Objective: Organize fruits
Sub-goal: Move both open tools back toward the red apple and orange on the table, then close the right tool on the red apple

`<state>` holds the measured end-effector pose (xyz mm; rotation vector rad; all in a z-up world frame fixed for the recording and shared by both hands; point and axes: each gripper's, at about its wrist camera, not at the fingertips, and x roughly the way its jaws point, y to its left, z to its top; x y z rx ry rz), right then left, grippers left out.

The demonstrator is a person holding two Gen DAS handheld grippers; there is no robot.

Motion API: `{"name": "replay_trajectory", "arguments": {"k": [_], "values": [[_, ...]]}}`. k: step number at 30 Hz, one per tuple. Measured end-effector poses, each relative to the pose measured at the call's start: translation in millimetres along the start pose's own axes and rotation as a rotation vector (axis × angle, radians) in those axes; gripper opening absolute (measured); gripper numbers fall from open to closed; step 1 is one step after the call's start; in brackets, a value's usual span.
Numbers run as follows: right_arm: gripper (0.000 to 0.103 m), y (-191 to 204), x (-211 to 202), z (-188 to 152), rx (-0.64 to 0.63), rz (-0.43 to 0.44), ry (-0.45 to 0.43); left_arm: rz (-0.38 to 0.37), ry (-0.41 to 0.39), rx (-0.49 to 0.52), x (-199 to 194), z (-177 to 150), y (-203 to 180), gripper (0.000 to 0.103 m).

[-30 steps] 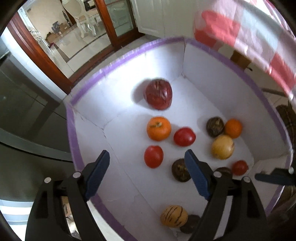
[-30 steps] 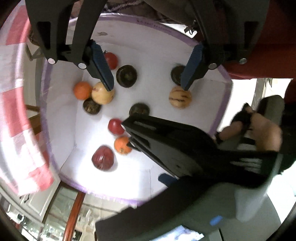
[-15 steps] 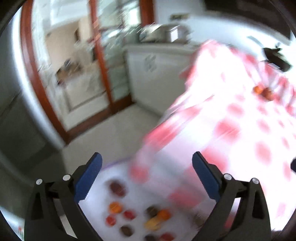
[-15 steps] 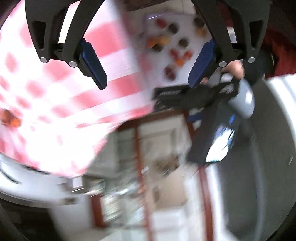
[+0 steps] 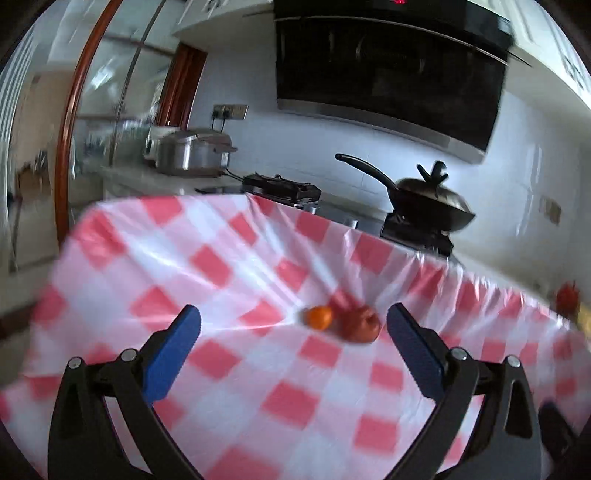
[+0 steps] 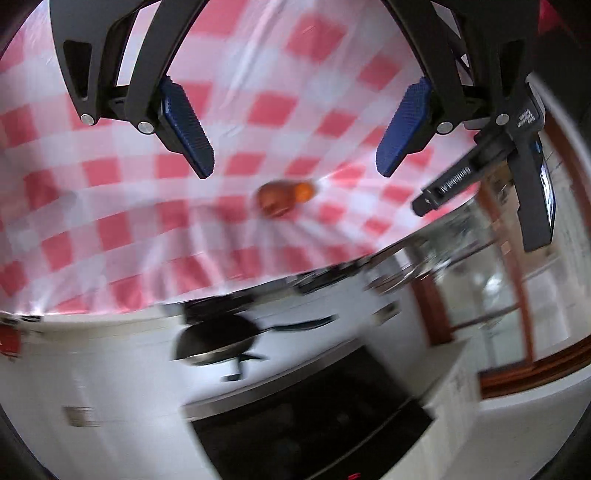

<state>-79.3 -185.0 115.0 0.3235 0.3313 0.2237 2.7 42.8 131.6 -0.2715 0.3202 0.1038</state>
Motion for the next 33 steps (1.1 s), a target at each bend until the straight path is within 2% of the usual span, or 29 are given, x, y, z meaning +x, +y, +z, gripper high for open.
{"name": "replay_trajectory", "arguments": {"k": [4,7,12,15,18,21,26,30,33], "values": [[0.087,-36.4,6.6,-7.7,0.072,-0.066,-0.061,0.004,0.019,-0.066,46.4,-0.8,-8.8,0.101],[0.087,-50.5,15.3,-15.8,0.101,-0.090,-0.031,-0.004,0.015,-0.075,74.1,-0.3,-5.4,0.101],[0.087,-37.7,17.8,-21.7,0.026,-0.099,-0.017,-0.034,0.082,-0.073,104.5,-11.0,15.7,0.101],[0.087,-30.1,30.0,-27.7,0.052,-0.091,0.048,0.005,0.114,-0.077,107.9,-20.5,36.5,0.101],[0.087,-16.1,74.5,-27.6,-0.014,-0.097,0.156,-0.006,0.125,-0.188,110.4,-21.2,55.8,0.101],[0.087,-2.9,143.2,-14.4,-0.088,-0.141,0.236,0.026,0.130,-0.223,112.0,-22.6,64.6,0.101],[0.087,2.9,239.2,-1.0,-0.088,-0.152,0.335,0.074,0.149,-0.283,115.6,-25.0,79.4,0.101],[0.086,13.3,287.3,-2.7,-0.146,-0.198,0.397,0.087,0.160,-0.292,116.0,-27.1,82.1,0.101],[0.085,16.2,310.8,-5.4,-0.177,-0.272,0.453,0.089,0.162,-0.271,114.6,-27.4,79.0,0.101]]}}
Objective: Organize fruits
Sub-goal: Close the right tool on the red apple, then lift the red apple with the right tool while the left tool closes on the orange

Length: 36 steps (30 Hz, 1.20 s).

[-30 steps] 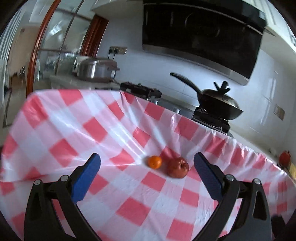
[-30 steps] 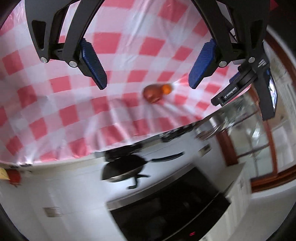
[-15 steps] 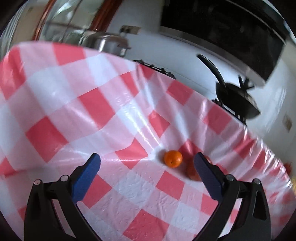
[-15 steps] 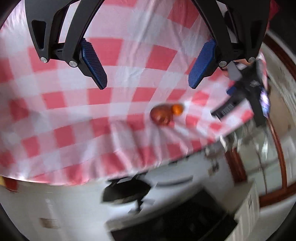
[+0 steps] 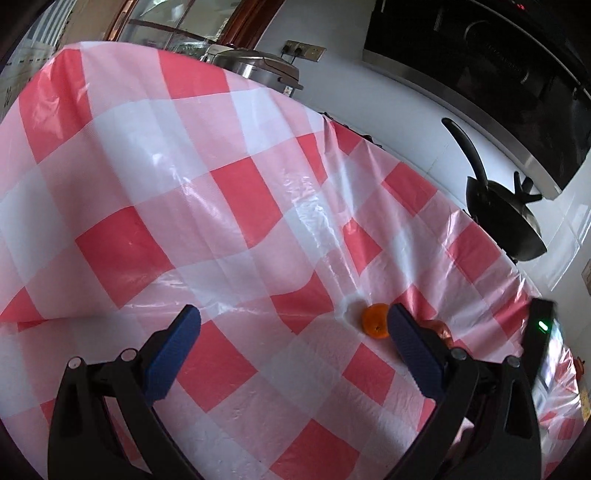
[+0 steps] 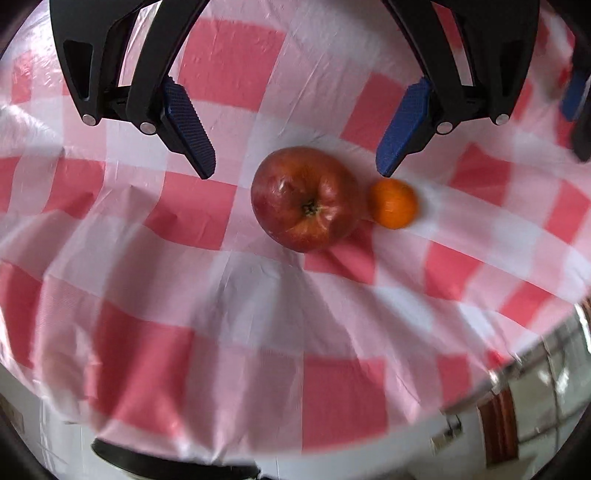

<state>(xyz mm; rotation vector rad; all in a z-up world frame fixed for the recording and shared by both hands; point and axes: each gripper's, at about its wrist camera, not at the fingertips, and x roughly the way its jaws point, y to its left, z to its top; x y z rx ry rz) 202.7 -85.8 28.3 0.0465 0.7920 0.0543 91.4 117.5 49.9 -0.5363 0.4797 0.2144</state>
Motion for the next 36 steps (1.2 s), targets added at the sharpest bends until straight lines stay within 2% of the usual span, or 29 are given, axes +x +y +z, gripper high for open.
{"name": "replay_trajectory", "arguments": {"k": [6,10,12,16,21,24,28,32,36], "values": [[0.075,5.9,30.1,6.8,-0.008,-0.051,0.066,0.004,0.005,0.030,0.1,-1.2,-6.5,0.101],[0.065,1.1,35.2,8.9,0.025,0.000,0.064,0.009,0.018,0.056,3.9,-1.6,-11.0,0.101],[0.064,-2.0,29.5,4.5,0.019,0.022,0.052,0.005,0.022,0.071,4.7,-2.4,-13.3,0.101],[0.064,-30.8,-19.2,-26.0,0.152,0.070,-0.049,-0.007,0.043,0.099,7.5,-4.3,-17.9,0.101],[0.064,-77.9,-66.8,-65.6,0.267,0.010,-0.162,-0.045,0.070,0.153,7.9,-9.7,-29.0,0.101],[0.064,-97.0,-86.5,-66.0,0.323,-0.025,-0.250,-0.069,0.074,0.206,4.6,-13.0,-40.3,0.101],[0.064,-106.9,-97.4,-61.0,0.293,-0.074,-0.345,-0.073,0.097,0.303,9.5,-21.9,-61.1,0.101],[0.064,-116.0,-97.3,-55.1,0.330,-0.070,-0.374,-0.072,0.153,0.374,34.4,-21.5,-88.7,0.101],[0.064,-124.1,-98.0,-55.4,0.386,-0.048,-0.378,0.004,0.213,0.492,83.3,-20.8,-116.8,0.101]]}}
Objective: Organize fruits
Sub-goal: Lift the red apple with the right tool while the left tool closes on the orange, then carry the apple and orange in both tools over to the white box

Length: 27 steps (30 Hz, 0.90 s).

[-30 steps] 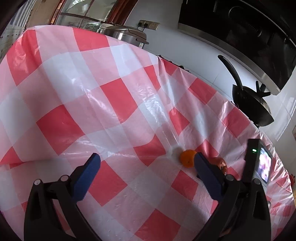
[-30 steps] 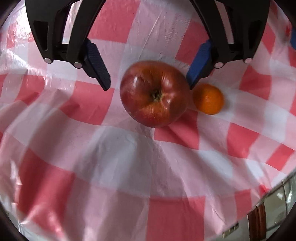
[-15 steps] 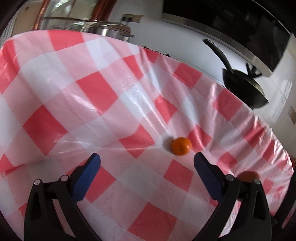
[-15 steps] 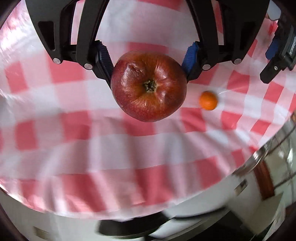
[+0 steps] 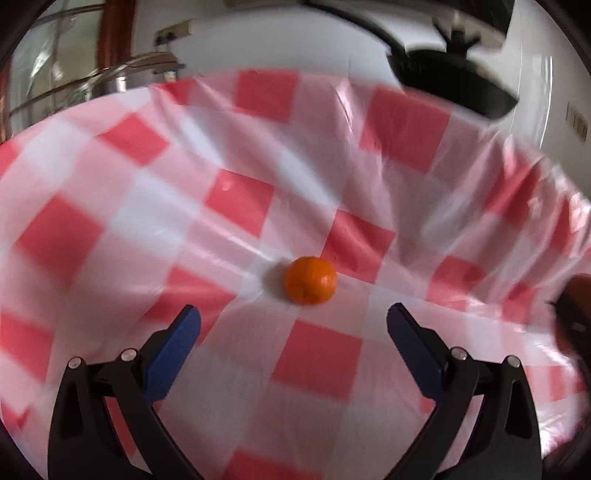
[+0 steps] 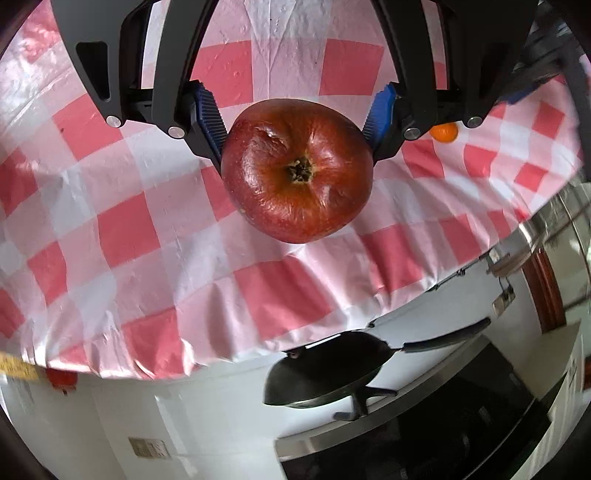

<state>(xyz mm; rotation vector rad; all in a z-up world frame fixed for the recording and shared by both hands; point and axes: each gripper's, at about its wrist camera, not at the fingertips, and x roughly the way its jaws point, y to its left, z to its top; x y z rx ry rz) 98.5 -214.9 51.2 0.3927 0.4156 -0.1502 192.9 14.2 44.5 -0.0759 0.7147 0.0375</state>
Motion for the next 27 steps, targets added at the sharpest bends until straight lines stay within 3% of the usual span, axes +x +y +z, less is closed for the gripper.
{"name": "replay_trajectory", "arguments": {"k": [5,7,9,10,11,13,15,20,25,27], "values": [[0.064,-5.0,5.4,2.5,0.039,0.012,0.013,0.024,0.077,0.028,41.7,17.5,-11.2,0.097],[0.064,-3.4,7.2,2.5,0.036,0.017,0.016,0.042,0.110,0.050,54.4,20.5,-13.2,0.085],[0.064,-1.7,7.4,1.8,0.036,0.023,0.018,0.028,0.151,0.031,63.4,21.1,-9.1,0.061],[0.064,0.0,7.8,1.3,0.034,0.028,0.022,0.020,0.167,0.012,66.0,20.3,-5.0,0.055],[0.064,1.5,8.2,0.7,0.028,0.030,0.024,0.005,0.161,0.002,64.3,19.8,-2.5,0.043],[0.064,4.8,8.2,-1.2,0.016,0.035,0.029,-0.039,0.129,-0.007,54.0,16.1,1.0,0.042],[0.064,6.7,7.0,-2.7,0.005,0.039,0.029,-0.035,0.069,-0.005,35.3,10.8,3.2,0.041],[0.064,11.1,7.4,-4.9,-0.022,0.038,0.035,-0.087,-0.011,-0.025,-29.5,-19.0,8.7,0.041],[0.064,21.7,8.5,-7.9,-0.069,0.053,0.049,-0.057,-0.089,-0.016,-99.7,-67.3,18.6,0.041],[0.064,25.5,9.4,-8.6,-0.087,0.053,0.056,-0.040,-0.094,-0.036,-108.4,-76.5,26.8,0.041]]}}
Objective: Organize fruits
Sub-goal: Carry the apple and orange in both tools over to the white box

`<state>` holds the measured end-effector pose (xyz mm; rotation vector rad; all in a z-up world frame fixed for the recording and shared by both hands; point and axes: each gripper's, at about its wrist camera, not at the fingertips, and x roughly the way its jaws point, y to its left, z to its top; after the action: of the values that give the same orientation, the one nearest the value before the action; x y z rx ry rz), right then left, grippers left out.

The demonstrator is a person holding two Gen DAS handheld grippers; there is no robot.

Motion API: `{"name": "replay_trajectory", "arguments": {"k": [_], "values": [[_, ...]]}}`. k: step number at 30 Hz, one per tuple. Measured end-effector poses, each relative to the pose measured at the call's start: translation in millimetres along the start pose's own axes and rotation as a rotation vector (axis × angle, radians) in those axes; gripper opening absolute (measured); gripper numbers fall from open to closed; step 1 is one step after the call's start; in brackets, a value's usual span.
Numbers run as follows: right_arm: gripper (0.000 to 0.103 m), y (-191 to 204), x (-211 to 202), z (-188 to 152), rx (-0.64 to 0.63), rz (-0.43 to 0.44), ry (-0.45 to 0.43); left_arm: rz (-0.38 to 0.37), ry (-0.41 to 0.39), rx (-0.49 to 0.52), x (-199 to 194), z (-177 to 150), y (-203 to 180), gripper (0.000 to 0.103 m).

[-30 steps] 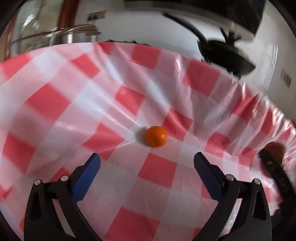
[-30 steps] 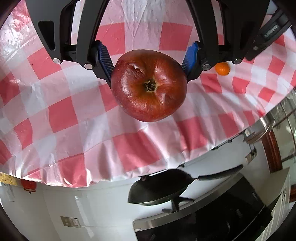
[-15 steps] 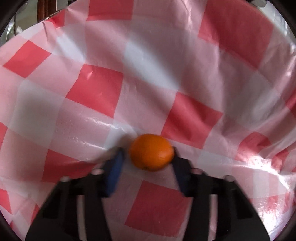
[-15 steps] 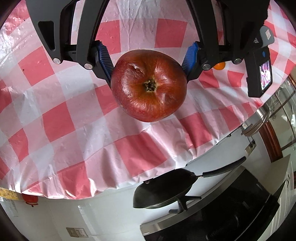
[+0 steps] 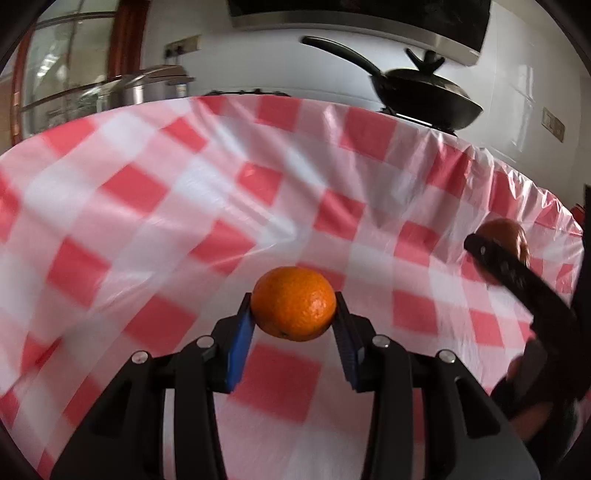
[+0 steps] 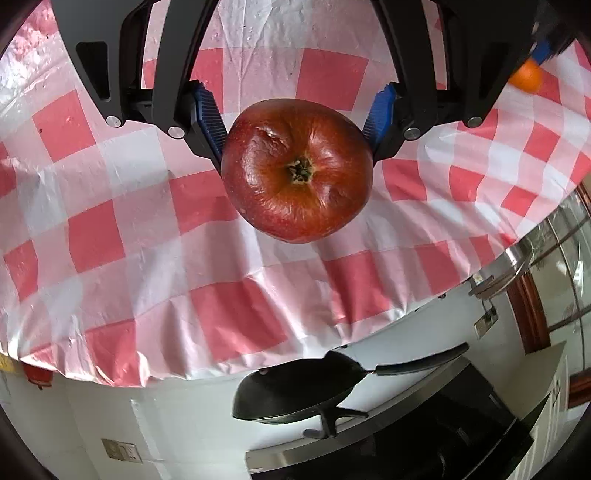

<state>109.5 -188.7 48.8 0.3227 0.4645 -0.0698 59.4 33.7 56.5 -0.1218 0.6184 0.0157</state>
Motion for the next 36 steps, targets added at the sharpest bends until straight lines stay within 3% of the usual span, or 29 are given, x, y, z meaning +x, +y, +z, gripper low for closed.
{"name": "replay_trajectory", "arguments": {"k": [15,23,29,36], "values": [[0.064,15.4,0.9,-3.3,-0.072,-0.025,0.003,-0.038,0.010,-0.052,4.5,6.7,10.8,0.042],[0.064,30.6,-8.9,-0.4,-0.102,-0.010,-0.021,-0.045,-0.042,-0.078,0.9,6.0,20.7,0.042],[0.064,42.2,-55.6,-16.6,-0.160,-0.006,0.047,-0.044,-0.041,-0.150,5.5,10.2,39.9,0.042],[0.064,20.1,-135.6,-63.2,-0.124,0.041,0.167,-0.054,-0.078,-0.159,-3.4,11.4,44.2,0.042]]}}
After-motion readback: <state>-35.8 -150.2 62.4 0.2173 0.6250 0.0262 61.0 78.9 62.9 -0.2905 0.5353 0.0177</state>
